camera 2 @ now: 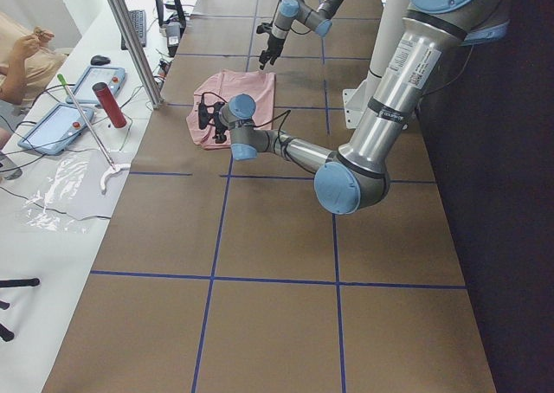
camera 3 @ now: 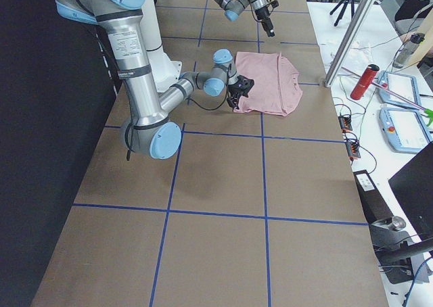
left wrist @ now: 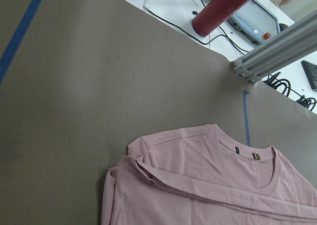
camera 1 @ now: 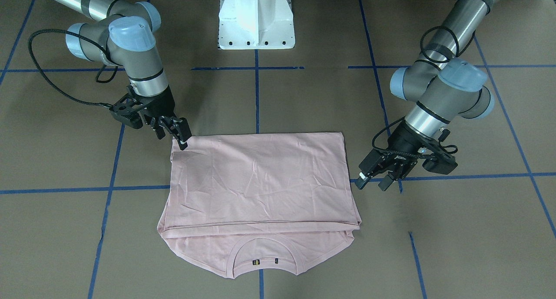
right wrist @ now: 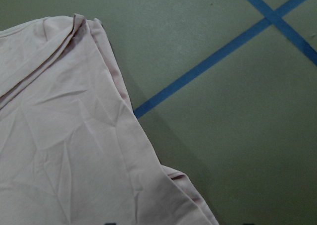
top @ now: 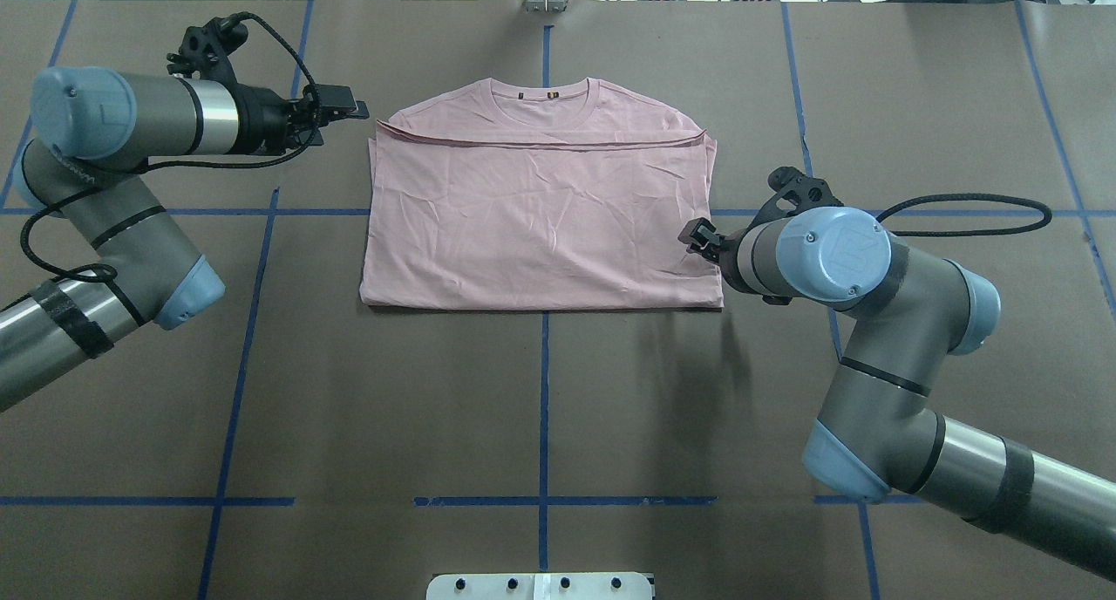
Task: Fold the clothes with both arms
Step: 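Move the right gripper to the folded shirt's corner and grasp it, then drag the shirt with the right gripper, rotating it on the table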
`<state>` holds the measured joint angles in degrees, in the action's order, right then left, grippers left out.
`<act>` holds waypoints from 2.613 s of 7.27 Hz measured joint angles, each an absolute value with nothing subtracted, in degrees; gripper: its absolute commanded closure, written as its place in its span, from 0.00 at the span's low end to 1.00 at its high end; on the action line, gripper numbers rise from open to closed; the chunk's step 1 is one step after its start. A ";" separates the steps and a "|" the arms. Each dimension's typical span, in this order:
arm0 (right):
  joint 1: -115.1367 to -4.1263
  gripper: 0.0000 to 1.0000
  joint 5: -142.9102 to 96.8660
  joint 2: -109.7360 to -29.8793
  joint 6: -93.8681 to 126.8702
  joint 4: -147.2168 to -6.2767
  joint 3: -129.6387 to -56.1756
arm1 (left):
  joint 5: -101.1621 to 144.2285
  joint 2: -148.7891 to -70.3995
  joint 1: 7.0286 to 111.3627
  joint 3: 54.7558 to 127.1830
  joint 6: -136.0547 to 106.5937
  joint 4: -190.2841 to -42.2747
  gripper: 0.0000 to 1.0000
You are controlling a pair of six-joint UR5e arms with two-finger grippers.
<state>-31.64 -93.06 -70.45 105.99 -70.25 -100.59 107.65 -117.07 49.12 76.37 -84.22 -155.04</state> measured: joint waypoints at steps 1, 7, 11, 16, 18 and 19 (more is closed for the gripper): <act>-31.04 0.27 -93.07 -70.92 108.20 -70.28 -100.54 | 107.66 -117.02 49.13 76.42 -84.25 -155.12 0.06; -27.71 0.36 -92.58 -71.79 110.31 -70.44 -99.92 | 107.61 -116.57 49.17 76.45 -84.25 -155.21 0.06; -27.68 0.97 -92.40 -71.50 109.79 -70.63 -99.43 | 107.58 -116.40 49.13 76.41 -84.41 -155.21 0.06; -28.71 1.00 -92.45 -71.40 109.60 -70.68 -100.07 | 107.58 -116.28 49.10 76.29 -84.35 -155.22 0.06; -29.54 1.00 -93.01 -71.74 109.55 -71.75 -103.06 | 107.58 -116.33 49.06 76.27 -84.41 -155.22 0.06; -29.18 1.00 -93.37 -72.94 109.52 -73.97 -106.74 | 107.58 -116.36 49.05 76.28 -84.45 -155.21 0.06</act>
<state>-29.18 -93.37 -72.94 109.52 -73.97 -106.74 107.58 -116.36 49.05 76.28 -84.45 -155.21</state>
